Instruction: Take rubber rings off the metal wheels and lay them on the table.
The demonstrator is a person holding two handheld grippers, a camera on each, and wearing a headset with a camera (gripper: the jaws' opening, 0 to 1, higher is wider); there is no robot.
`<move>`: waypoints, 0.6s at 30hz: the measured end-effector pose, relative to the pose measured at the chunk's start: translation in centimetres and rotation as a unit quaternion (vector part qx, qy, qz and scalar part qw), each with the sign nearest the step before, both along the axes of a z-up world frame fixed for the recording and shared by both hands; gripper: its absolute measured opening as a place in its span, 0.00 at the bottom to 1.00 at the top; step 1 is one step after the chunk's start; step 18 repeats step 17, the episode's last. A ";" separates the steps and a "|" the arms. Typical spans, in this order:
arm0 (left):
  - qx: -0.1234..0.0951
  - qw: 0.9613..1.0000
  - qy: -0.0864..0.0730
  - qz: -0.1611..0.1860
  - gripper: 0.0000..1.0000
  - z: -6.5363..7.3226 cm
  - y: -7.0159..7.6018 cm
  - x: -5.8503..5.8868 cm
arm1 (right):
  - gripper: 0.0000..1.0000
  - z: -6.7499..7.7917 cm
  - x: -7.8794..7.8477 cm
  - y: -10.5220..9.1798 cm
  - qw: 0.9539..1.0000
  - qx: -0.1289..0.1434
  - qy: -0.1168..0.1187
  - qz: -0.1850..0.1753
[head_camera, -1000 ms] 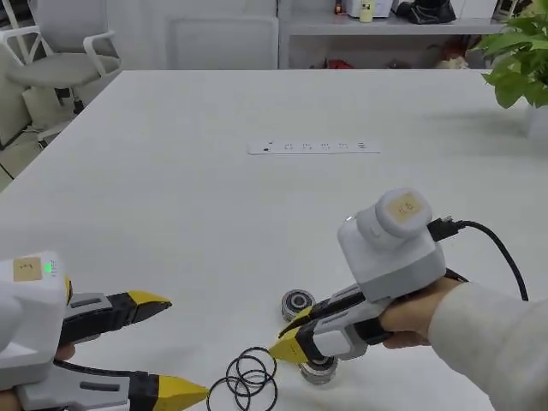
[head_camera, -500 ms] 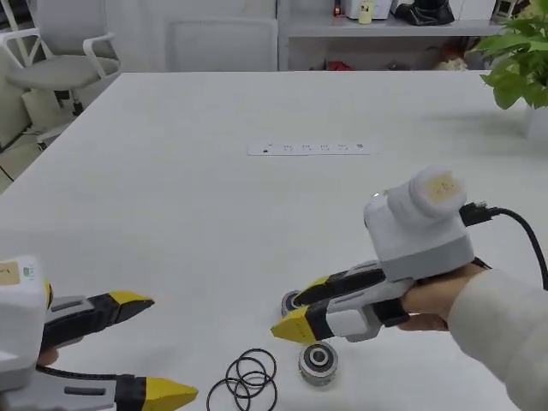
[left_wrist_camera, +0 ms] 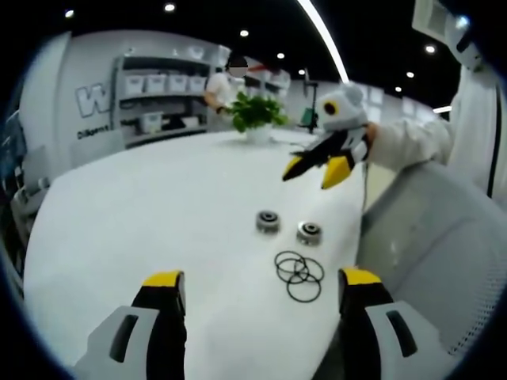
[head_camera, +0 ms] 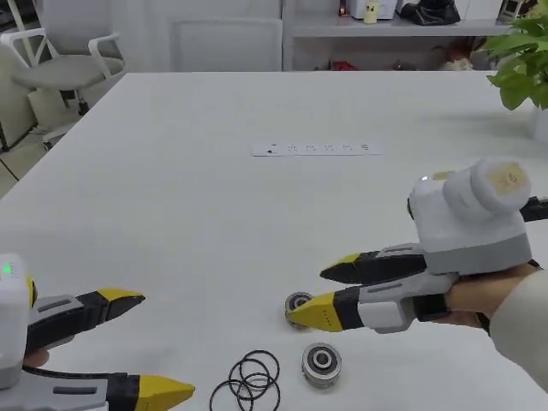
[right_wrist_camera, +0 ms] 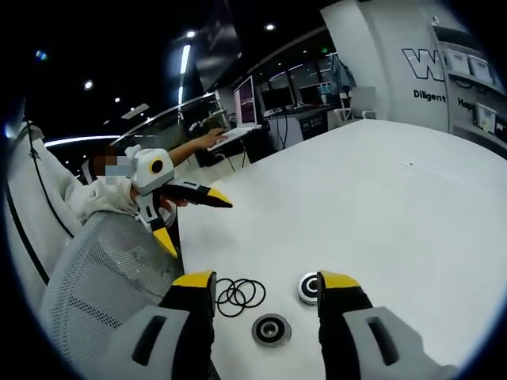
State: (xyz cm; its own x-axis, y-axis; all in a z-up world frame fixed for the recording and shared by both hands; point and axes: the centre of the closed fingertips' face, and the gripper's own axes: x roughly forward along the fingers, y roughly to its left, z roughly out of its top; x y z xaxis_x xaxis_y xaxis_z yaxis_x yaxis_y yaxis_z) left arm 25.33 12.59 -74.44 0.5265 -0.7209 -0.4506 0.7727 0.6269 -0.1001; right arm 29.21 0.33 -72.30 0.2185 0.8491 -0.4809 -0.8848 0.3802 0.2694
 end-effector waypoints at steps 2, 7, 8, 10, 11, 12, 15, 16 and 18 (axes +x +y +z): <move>0.003 1.000 0.000 -0.002 0.80 -0.1 0.0 -0.1 | 0.52 0.0 -0.1 -0.2 1.000 -0.002 0.000 -0.001; 0.004 1.000 0.001 -0.003 0.80 -0.1 -0.1 -0.1 | 0.62 0.2 -0.3 -0.4 1.000 -0.005 -0.005 0.002; 0.005 1.000 0.001 -0.004 0.80 -0.2 -0.1 -0.1 | 0.63 0.2 -0.3 -0.4 1.000 -0.006 -0.007 0.003; 0.006 1.000 0.001 -0.005 0.80 -0.2 -0.1 -0.1 | 0.65 0.2 -0.7 -0.7 1.000 -0.012 -0.009 0.007; 0.006 1.000 0.001 -0.005 0.80 -0.2 -0.1 -0.1 | 0.66 0.2 -0.7 -0.9 1.000 -0.014 -0.011 0.007; 0.007 1.000 0.001 -0.006 0.80 -0.2 -0.1 -0.1 | 0.68 0.3 -0.9 -1.1 1.000 -0.015 -0.013 0.007; 0.007 1.000 0.000 -0.006 0.80 -0.2 -0.1 0.0 | 0.71 0.7 -1.1 -2.0 1.000 -0.014 -0.019 0.006; 0.006 1.000 -0.001 -0.005 0.80 -0.1 -0.1 0.0 | 0.72 0.8 -1.2 -2.4 1.000 -0.014 -0.021 0.004; 0.006 1.000 -0.002 -0.005 0.80 -0.1 -0.1 0.0 | 0.72 0.9 -1.2 -2.7 1.000 -0.015 -0.022 0.001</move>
